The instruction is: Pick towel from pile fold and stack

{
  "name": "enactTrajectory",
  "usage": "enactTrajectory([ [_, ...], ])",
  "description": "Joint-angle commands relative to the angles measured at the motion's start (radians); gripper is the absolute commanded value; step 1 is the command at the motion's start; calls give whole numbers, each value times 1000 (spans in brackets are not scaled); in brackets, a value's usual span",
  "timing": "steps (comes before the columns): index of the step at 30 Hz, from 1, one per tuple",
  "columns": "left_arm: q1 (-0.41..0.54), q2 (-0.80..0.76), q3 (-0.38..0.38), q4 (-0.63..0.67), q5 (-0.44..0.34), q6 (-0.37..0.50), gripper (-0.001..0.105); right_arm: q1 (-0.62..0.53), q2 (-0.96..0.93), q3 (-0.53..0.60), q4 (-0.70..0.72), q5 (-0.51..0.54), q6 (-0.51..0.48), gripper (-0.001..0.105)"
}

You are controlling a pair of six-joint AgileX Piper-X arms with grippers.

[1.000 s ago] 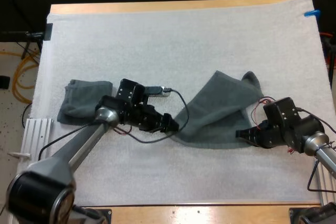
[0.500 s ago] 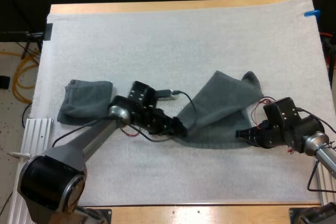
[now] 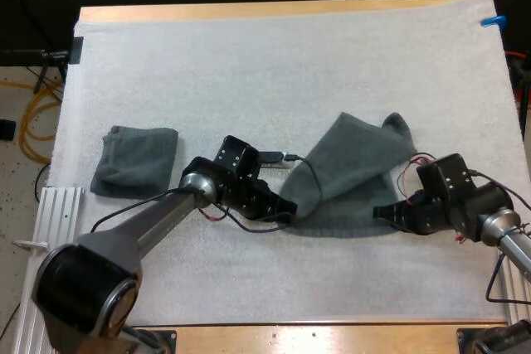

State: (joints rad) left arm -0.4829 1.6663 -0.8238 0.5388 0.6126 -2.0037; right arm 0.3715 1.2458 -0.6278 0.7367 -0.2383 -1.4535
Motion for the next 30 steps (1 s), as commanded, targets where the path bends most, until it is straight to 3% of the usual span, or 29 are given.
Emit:
enactTrajectory([
  [1, -6, -64, 0, 4, -12, 40, 0, 3, -29, -24, 37, 4, -26, 0],
  [6, 34, -292, -11, -6, -25, 23, 0, 3, -128, -132, 144, 179, -56, 0],
  [8, 73, -415, -26, -6, 5, -2, 0, 3, -183, -209, 169, 227, -79, 0],
  [11, 123, -541, -51, -6, 69, -57, 0, 3, -239, -327, 203, 231, -91, 0],
  [20, 141, -788, -71, 32, 100, -174, 0, 62, -267, -570, 431, 148, -91, 0],
  [24, 141, -853, -71, 42, 100, -200, 0, 139, -270, -599, 521, 148, -85, 0],
  [30, 141, -922, -71, 196, 119, -211, 0, 252, -281, -605, 618, 151, -3, 0],
])
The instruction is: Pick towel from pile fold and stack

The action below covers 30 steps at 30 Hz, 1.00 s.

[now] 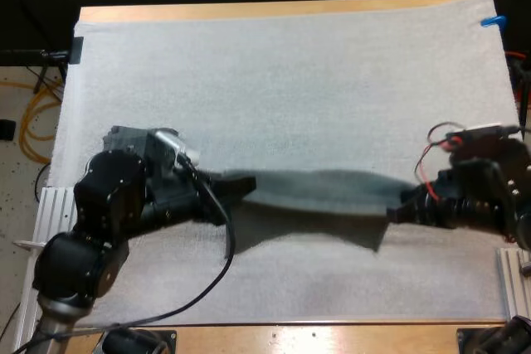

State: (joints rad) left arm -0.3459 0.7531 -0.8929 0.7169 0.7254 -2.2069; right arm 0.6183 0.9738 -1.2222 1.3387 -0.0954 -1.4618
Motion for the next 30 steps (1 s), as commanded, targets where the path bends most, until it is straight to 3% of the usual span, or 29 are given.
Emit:
enactTrajectory([
  [1, 4, -18, -2, 44, 6, 1, 0, 26, -12, -9, 29, 8, 27, 0],
  [6, 4, -47, -2, 156, 1, 45, 0, 82, -24, -9, 97, 10, 87, 0],
  [9, 4, -39, 2, 219, -92, 106, 0, 84, -16, 4, 99, 53, 90, 0],
  [12, 4, -5, 21, 209, -176, 156, 0, 84, 10, 58, 13, 133, 85, 0],
  [16, 6, 79, 80, 95, -185, 188, 0, 82, 86, 204, -229, 153, 85, 0],
  [20, 27, 228, 139, -81, -289, 246, 0, 27, 208, 318, -500, 188, 85, 0],
  [24, 65, 384, 143, -258, -280, 282, 0, -50, 336, 354, -681, 177, 66, 0],
  [30, 115, 638, 143, -477, -273, 279, 0, -162, 533, 355, -929, 67, 87, 0],
])
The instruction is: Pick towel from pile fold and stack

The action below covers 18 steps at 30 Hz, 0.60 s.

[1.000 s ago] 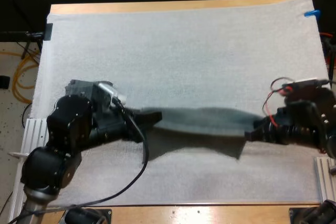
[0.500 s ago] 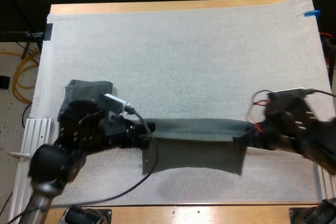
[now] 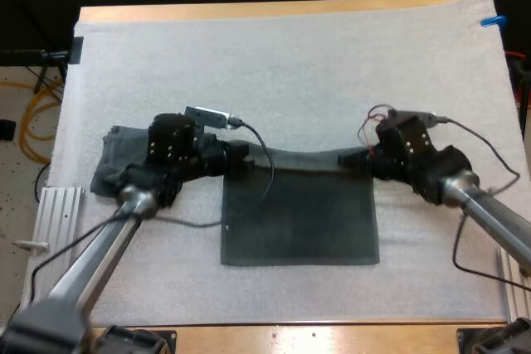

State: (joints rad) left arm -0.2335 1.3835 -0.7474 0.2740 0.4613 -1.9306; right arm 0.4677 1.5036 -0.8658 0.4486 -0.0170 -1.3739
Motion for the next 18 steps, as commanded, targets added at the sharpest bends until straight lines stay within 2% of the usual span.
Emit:
enactTrajectory([
  [1, 15, 50, -3, -70, -5, -3, 0, -28, 35, -1, -79, -11, 8, 0],
  [8, 74, 212, -3, -233, 45, -21, 0, -66, 145, -1, -199, -49, 37, 0],
  [13, 81, 244, -3, -274, 51, -21, 0, -66, 173, -7, -208, -40, 73, 1],
  [15, 81, 243, -3, -284, 51, -21, 1, -66, 179, -7, -216, -40, 73, 9],
  [17, 81, 243, -6, -288, 48, -21, 7, -69, 182, -7, -246, -50, 73, 30],
  [18, 81, 243, -7, -288, 48, -21, 10, -69, 182, -7, -254, -55, 73, 34],
])
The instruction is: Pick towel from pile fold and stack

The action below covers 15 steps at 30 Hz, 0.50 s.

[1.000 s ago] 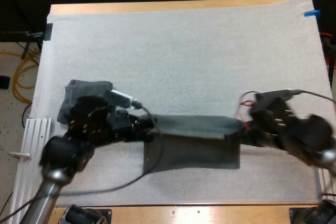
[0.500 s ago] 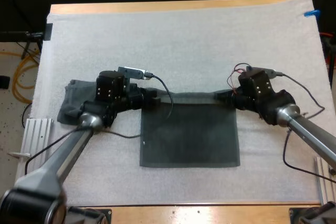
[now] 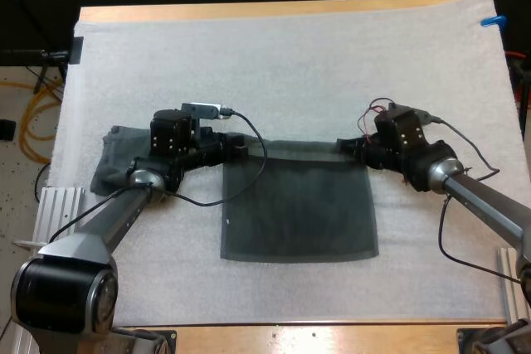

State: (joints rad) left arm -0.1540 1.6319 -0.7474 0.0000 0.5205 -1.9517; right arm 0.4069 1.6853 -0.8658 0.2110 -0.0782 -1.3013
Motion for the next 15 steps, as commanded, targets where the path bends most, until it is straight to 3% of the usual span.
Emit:
enactTrajectory([
  [1, 1, -5, -7, -14, -11, 0, 15, -8, 0, -7, -41, 2, 4, 48],
  [3, 1, -5, -15, -14, -8, 0, 27, -8, 0, -7, -99, -21, 4, 63],
  [5, 1, -5, -42, -14, -2, -2, 40, -8, 0, -7, -184, -35, 4, 66],
  [9, 1, -10, -121, -14, 70, -3, 43, -8, 0, -29, -287, -40, -7, 63],
  [15, 1, -67, -241, 1, 103, -2, 43, -8, -57, -132, -250, -27, -178, 63],
])
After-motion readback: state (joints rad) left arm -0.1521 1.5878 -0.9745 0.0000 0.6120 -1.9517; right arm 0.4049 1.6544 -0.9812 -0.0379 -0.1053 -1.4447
